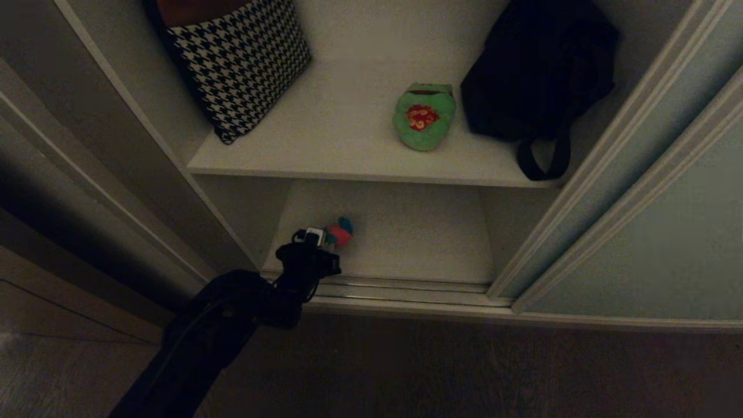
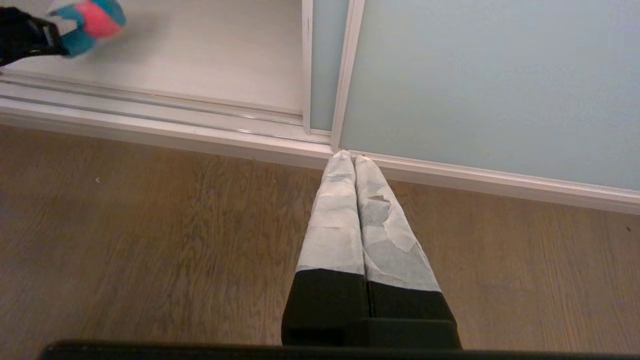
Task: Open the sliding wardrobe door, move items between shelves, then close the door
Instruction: Place the blue doll on the lower shelf
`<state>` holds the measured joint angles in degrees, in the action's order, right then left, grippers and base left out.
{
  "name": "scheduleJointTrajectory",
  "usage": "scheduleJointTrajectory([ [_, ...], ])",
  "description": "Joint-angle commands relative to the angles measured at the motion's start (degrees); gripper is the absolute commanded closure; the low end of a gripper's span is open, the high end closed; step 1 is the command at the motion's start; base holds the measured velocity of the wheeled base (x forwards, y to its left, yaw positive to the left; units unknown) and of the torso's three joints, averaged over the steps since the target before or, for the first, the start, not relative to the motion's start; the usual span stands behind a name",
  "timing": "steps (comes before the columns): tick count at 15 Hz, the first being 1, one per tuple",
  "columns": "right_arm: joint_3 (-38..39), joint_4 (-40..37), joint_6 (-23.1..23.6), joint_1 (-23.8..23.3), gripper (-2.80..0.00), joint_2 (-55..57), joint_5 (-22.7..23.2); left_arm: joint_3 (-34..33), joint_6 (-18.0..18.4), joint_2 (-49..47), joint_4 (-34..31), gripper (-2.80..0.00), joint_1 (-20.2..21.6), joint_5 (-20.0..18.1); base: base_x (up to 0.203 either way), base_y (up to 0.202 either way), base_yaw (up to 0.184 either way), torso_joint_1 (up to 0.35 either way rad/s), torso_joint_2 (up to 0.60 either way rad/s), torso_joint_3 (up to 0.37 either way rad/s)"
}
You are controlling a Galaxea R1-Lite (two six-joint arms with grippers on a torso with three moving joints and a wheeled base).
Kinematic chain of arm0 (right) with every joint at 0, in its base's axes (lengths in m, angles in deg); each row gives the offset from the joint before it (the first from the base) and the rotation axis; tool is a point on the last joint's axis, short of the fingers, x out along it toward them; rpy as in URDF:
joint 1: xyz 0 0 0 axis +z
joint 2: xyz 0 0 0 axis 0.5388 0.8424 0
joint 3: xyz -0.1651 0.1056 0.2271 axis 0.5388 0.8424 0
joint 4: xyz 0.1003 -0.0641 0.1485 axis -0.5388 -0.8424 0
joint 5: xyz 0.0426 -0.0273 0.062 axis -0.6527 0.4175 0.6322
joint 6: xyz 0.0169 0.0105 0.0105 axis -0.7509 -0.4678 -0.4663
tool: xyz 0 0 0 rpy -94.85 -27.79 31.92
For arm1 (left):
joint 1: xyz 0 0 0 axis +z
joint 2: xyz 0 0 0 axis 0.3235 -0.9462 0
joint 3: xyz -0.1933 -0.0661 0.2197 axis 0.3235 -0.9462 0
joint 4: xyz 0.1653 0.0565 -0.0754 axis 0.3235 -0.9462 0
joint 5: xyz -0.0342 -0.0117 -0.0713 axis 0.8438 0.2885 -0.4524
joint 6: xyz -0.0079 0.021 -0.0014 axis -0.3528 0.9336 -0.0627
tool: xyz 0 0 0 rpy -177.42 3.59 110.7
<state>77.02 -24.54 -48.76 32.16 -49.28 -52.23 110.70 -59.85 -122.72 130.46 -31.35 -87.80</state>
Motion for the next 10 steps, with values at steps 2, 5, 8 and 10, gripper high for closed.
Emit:
scheduleJointTrajectory([
  [2, 0.01, 0.0, 0.05, 0.0, 0.0, -0.01, 0.02, 0.04, -0.33, 0.07, -0.06, -0.49, 1.05, -0.98, 0.0, 0.0, 0.0, 0.0, 0.0, 0.0],
  [5, 0.01, 0.0, 0.05, 0.0, 0.0, -0.01, 0.02, 0.04, -1.22, -0.1, -2.12, -2.8, 1.66, -2.88, 0.0, 0.0, 0.0, 0.0, 0.0, 0.0],
  [8, 0.01, 0.0, 0.05, 0.0, 0.0, -0.01, 0.02, 0.04, -1.77, -0.02, -3.78, -2.8, 1.84, -4.32, 0.0, 0.0, 0.0, 0.0, 0.0, 0.0],
  [10, 0.01, 0.0, 0.05, 0.0, 0.0, 0.06, 0.02, -0.05, -3.23, 0.72, -4.4, -2.8, 1.84, -4.32, 0.0, 0.0, 0.0, 0.0, 0.0, 0.0],
])
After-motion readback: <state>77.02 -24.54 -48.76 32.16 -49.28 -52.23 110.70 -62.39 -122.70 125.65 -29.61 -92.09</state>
